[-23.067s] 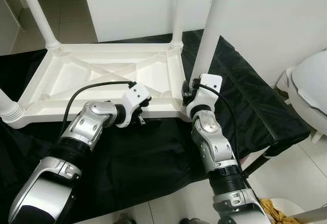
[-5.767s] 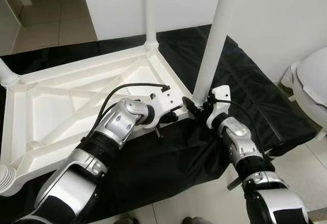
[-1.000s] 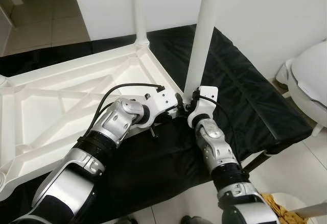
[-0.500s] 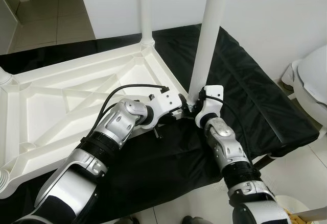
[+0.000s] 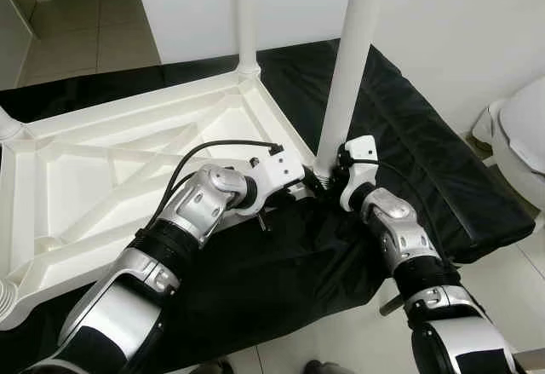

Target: Building children table

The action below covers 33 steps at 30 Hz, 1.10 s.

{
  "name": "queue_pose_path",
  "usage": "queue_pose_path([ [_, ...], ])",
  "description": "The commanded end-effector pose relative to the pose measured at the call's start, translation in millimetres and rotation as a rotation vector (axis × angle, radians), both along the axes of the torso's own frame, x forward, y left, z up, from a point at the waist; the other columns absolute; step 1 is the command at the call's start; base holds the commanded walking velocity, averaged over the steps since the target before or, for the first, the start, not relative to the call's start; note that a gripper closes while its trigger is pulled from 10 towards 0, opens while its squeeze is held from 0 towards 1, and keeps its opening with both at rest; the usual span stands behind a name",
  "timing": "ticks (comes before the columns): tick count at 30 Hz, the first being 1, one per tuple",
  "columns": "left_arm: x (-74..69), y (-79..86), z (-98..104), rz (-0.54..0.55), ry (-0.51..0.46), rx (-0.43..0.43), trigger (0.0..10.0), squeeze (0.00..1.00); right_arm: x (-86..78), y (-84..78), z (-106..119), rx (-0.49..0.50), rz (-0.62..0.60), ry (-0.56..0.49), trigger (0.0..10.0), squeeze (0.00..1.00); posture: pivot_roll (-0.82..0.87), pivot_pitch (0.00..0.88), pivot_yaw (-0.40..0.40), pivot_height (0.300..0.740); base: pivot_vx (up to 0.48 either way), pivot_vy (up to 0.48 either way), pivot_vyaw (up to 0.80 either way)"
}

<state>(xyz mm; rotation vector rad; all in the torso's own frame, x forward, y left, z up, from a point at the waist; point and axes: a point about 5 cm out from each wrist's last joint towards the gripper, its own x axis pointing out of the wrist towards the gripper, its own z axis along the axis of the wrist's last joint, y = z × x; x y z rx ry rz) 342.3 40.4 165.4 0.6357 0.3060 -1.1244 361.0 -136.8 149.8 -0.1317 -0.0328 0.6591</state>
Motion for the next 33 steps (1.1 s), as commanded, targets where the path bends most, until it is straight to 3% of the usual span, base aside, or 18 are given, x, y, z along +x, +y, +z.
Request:
queue_pose_path([
  [1, -6.7, -5.7, -3.3, -0.086, 0.039, 0.037, 10.0, 0.00, 0.5, 0.9, 1.3, 0.001, 0.041, -0.002, 10.0, 0.00, -0.05, 0.089, 0.069, 0.740, 0.000, 0.000, 0.00],
  [5, -7.0, -5.7, -3.7, -0.088, 0.040, 0.038, 10.0, 0.00, 1.6, -1.3, 5.1, 0.006, 0.076, -0.008, 10.0, 0.00, -0.05, 0.089, 0.069, 0.740, 0.000, 0.000, 0.00],
  [6, -7.5, -5.7, -4.0, -0.088, 0.041, 0.039, 10.0, 0.00, 2.7, -3.1, 6.9, -0.007, 0.088, -0.013, 2.5, 0.00, -0.04, 0.093, 0.068, 0.740, 0.000, 0.000, 0.00],
  [9, -7.7, -5.6, -4.1, -0.088, 0.042, 0.039, 10.0, 0.00, 3.1, -3.6, 7.3, -0.011, 0.092, -0.014, 2.5, 0.00, -0.04, 0.093, 0.068, 0.740, 0.000, 0.000, 0.00],
  [10, -8.2, -5.6, -4.6, -0.088, 0.043, 0.040, 10.0, 0.00, 3.3, -4.0, 7.5, -0.015, 0.097, -0.016, 0.0, 0.00, -0.04, 0.094, 0.069, 0.740, 0.000, 0.000, 0.00],
  [19, -10.1, -4.8, -7.3, -0.091, 0.052, 0.044, 10.0, 0.00, 0.3, -5.3, -0.1, 0.001, 0.101, -0.001, 0.0, 0.00, -0.04, 0.097, 0.070, 0.740, 0.000, 0.000, 0.00],
  [23, -10.5, -5.1, -7.4, -0.092, 0.052, 0.043, 10.0, 0.00, 0.4, -4.5, -6.9, 0.033, -0.006, 0.023, 0.0, 0.00, -0.04, 0.096, 0.067, 0.740, 0.000, 0.000, 0.00],
  [25, -10.5, -5.5, -7.0, -0.093, 0.050, 0.042, 10.0, 0.00, 0.3, -0.8, -11.9, 0.093, -0.118, 0.036, 0.0, 0.00, -0.04, 0.094, 0.063, 0.740, 0.000, 0.000, 0.00],
  [26, -10.5, -5.5, -7.0, -0.093, 0.050, 0.042, 10.0, 0.00, 0.3, -0.8, -11.9, 0.093, -0.118, 0.036, 0.0, 0.00, -0.04, 0.094, 0.063, 0.740, 0.000, 0.000, 0.00],
  [27, -10.2, -5.6, -6.8, -0.092, 0.048, 0.042, 10.0, 0.00, 0.2, 2.4, -15.8, 0.153, -0.198, 0.065, 0.0, 0.00, -0.05, 0.093, 0.061, 0.740, 0.000, 0.000, 0.00],
  [33, -10.0, -6.1, -6.7, -0.093, 0.046, 0.040, 10.0, 0.00, 0.2, 6.7, -26.0, 0.260, -0.375, 0.145, 0.0, 0.00, -0.05, 0.090, 0.059, 0.740, 0.000, 0.000, 0.00],
])
